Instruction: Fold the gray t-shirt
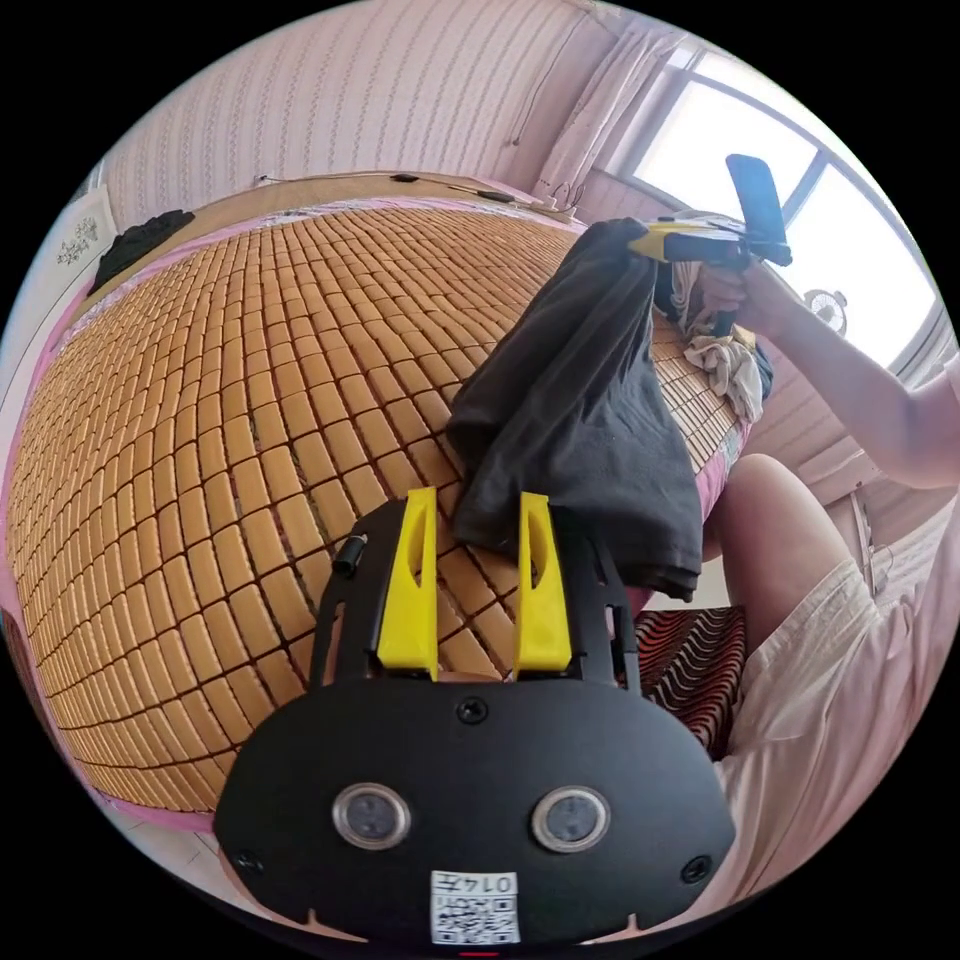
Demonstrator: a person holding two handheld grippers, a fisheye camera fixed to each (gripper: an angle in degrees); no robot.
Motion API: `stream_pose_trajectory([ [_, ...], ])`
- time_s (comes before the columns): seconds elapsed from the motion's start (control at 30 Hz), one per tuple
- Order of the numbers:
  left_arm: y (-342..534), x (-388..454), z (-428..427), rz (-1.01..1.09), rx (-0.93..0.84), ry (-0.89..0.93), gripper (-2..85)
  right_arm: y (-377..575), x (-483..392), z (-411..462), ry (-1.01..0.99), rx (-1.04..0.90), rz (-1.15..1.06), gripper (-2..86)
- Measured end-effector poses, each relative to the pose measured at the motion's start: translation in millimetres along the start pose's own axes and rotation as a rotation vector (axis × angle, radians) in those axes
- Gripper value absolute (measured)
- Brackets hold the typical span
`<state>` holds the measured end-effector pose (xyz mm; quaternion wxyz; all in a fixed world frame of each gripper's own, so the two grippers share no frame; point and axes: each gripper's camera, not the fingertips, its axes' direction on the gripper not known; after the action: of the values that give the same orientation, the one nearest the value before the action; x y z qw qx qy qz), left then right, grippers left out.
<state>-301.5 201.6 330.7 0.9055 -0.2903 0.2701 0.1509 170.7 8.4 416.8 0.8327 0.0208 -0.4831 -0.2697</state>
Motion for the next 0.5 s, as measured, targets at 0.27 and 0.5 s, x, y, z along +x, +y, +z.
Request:
stream_pose_trajectory([
  [0.27,26.0,12.1,-20.3,-0.022,0.011,0.059,1.4,11.3,-32.4,-13.6,0.020,0.030,0.025,5.1],
  [0.5,73.2,33.2,-89.3,-0.048,0.216,0.056,-0.3,-20.6,-93.3,-59.2,0.085,0.132,-0.054,4.9],
])
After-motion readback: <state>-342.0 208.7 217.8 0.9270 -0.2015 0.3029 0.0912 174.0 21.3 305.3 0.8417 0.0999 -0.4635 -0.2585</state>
